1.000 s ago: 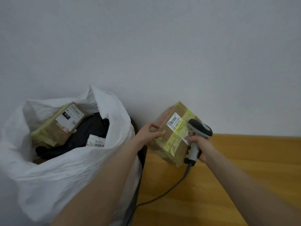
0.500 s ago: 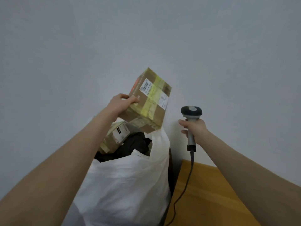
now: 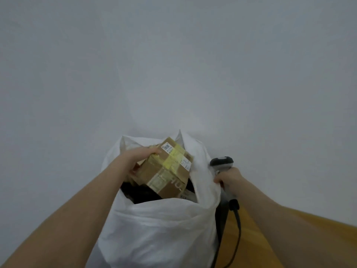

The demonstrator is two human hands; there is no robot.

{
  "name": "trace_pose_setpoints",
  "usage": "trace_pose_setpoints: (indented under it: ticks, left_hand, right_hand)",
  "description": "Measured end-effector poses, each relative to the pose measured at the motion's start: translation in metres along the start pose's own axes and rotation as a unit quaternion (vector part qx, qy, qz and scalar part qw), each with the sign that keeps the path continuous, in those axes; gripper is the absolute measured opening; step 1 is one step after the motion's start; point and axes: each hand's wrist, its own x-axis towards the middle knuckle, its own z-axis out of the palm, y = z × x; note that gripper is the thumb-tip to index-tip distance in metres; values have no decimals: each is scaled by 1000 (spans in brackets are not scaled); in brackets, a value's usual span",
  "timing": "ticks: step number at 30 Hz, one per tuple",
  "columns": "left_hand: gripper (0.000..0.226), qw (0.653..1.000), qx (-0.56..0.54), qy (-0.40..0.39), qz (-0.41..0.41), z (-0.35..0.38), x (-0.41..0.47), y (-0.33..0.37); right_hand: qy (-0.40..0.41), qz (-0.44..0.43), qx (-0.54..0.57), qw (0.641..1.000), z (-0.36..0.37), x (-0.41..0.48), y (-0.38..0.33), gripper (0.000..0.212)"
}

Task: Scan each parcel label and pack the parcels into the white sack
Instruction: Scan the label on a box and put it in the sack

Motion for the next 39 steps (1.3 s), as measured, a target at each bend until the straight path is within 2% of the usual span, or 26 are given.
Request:
trace_pose_setpoints:
  ticks: [4, 6, 8, 10, 11, 13, 15, 17, 20, 23, 26, 29, 33, 39]
  left_hand:
    - [54, 999, -50, 15, 6, 33, 35, 20]
    - [51, 998, -39, 31, 35, 52, 47, 24]
    - [51, 991, 86, 11, 103, 76, 61, 21]
    - [69, 952, 242, 34, 186, 96, 69, 13]
    - [77, 934, 280, 55, 216, 101, 71, 12]
    - [75, 887, 369, 81, 265, 106, 75, 14]
    - [61, 853, 447, 47, 264, 109, 78, 16]
    - [55, 853, 466, 29, 235, 113, 81, 12]
    - [54, 851, 472, 24, 230, 120, 80, 10]
    - [51, 864, 439, 23, 246, 121, 73, 16]
    - [41, 895, 360, 41, 259, 117, 59, 19]
    - [37, 921, 255, 110, 273, 111, 40, 27]
    - [31, 912, 170, 168, 333, 113, 10, 52]
    - [32, 872, 155, 127, 447, 157, -52, 70]
  right_hand:
    - [35, -34, 182, 982, -19, 2, -27, 18]
    - [39, -75, 208, 974, -29, -2, -46, 17]
    - [39, -91, 207, 973, -33, -7, -54, 17]
    - [40, -79, 213, 973, -35, -7, -50, 17]
    - [41, -70, 218, 973, -36, -6, -46, 17]
    - [47, -60, 230, 970, -37, -2, -39, 18]
    - [51, -55, 235, 969, -36, 0, -34, 19]
    - [52, -46, 238, 969, -35, 0, -31, 23]
    - [64, -28, 244, 967, -36, -3, -22, 26]
    - [63, -7, 261, 963, -46, -8, -13, 14]
    - [48, 29, 305, 951, -55, -15, -2, 11]
    - [39, 77, 379, 921, -60, -24, 11, 15]
    - [-3, 152, 429, 891, -52, -53, 39, 25]
    - [-44, 225, 419, 879, -21, -115, 101, 27]
